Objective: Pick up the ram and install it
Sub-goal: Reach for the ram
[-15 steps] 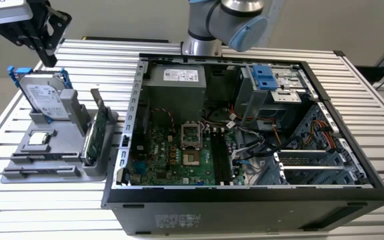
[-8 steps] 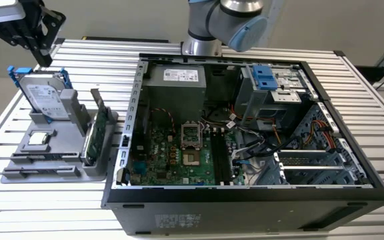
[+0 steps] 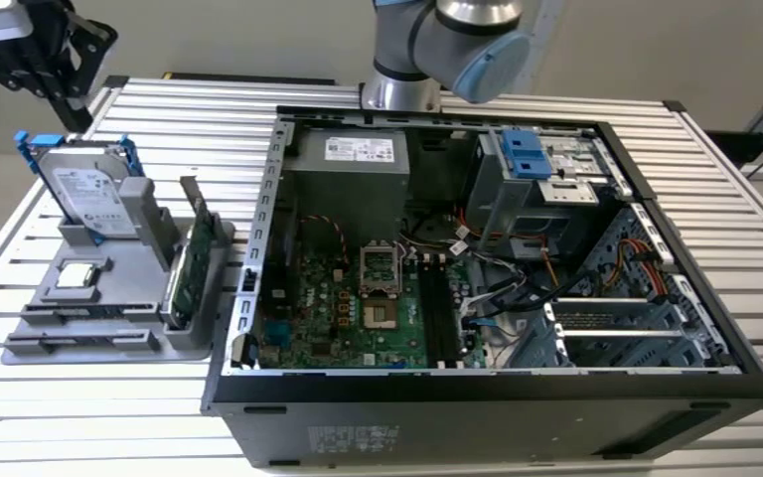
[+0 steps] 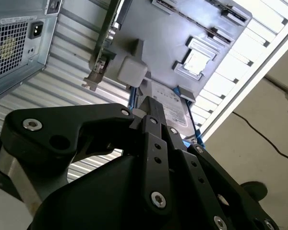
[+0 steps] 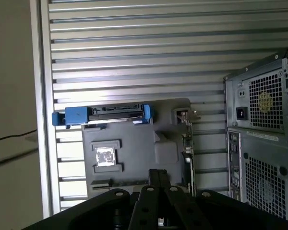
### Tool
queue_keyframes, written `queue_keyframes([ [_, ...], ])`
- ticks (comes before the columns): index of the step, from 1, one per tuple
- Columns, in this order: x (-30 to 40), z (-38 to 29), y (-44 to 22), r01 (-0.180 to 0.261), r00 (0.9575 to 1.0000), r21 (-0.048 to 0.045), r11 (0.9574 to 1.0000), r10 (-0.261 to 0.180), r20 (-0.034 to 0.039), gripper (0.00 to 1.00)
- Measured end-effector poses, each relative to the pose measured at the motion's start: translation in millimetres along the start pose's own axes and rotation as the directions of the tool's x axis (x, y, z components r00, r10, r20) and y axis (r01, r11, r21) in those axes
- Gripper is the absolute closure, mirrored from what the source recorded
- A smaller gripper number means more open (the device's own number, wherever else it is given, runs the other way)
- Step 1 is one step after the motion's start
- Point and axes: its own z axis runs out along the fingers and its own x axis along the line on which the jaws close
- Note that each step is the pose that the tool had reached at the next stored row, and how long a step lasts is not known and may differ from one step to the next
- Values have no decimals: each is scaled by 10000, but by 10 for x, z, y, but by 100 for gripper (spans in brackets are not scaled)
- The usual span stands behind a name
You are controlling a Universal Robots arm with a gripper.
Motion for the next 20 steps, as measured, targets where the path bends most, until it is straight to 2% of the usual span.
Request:
queue_keyframes([
  [10, 133, -3, -10, 56, 10000, -1, 10000, -56, -2, 100],
  [20, 244, -5, -18, 543, 9985, -11, 9985, -543, -27, 100],
])
